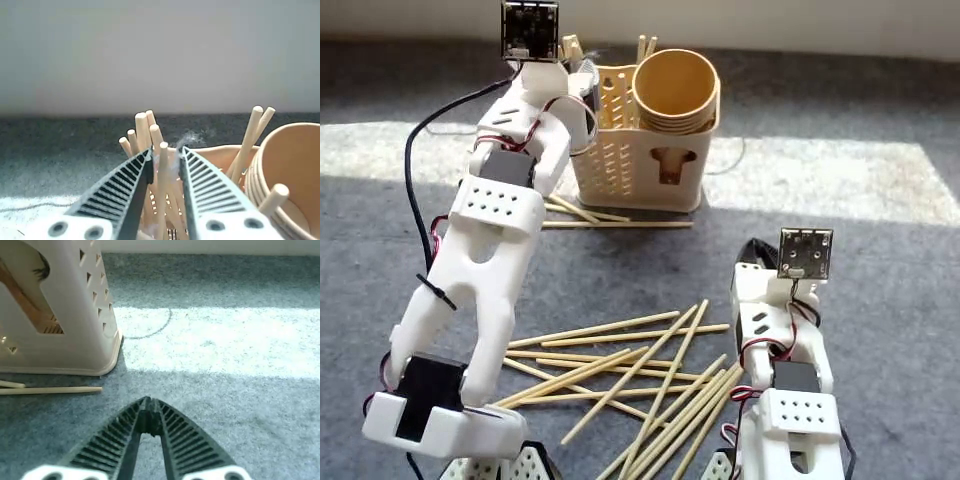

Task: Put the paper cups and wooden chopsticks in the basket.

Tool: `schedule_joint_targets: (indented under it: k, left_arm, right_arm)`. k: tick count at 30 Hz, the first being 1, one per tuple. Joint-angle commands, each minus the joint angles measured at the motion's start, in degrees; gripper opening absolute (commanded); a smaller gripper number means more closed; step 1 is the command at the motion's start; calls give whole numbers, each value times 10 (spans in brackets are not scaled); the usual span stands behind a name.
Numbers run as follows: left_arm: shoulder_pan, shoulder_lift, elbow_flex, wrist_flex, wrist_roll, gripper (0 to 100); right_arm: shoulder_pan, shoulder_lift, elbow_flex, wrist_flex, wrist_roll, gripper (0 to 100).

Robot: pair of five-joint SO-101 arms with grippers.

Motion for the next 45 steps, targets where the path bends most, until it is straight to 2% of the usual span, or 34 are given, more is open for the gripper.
schedule_joint_targets:
  k: [1, 4, 9, 24, 28, 32, 39, 41, 45]
  left_arm:
    - [-12, -1, -12, 29, 15, 127]
    - [-9, -3, -22, 46, 15, 130]
    - [3, -3, -85, 121, 15, 130]
    - [58, -3, -340, 411, 13, 130]
    - [80, -3, -407, 492, -30, 127]
    - [98, -3, -458, 558, -40, 126]
    - [73, 3, -475, 572, -40, 133]
    - [63, 4, -474, 572, -41, 168]
    - [46, 10, -451, 573, -98, 203]
  right_arm:
    - [-5, -6, -3, -18, 6, 10]
    - [-5, -6, -3, -18, 6, 10]
    - [-5, -6, -3, -18, 7, 10]
    - [-5, -6, -3, -18, 7, 10]
    - [-3, -6, -3, -18, 7, 10]
    - [3, -6, -6, -18, 3, 10]
    - [12, -6, -7, -18, 3, 10]
    - [11, -6, -5, -18, 3, 10]
    - [11, -6, -5, -18, 3, 10]
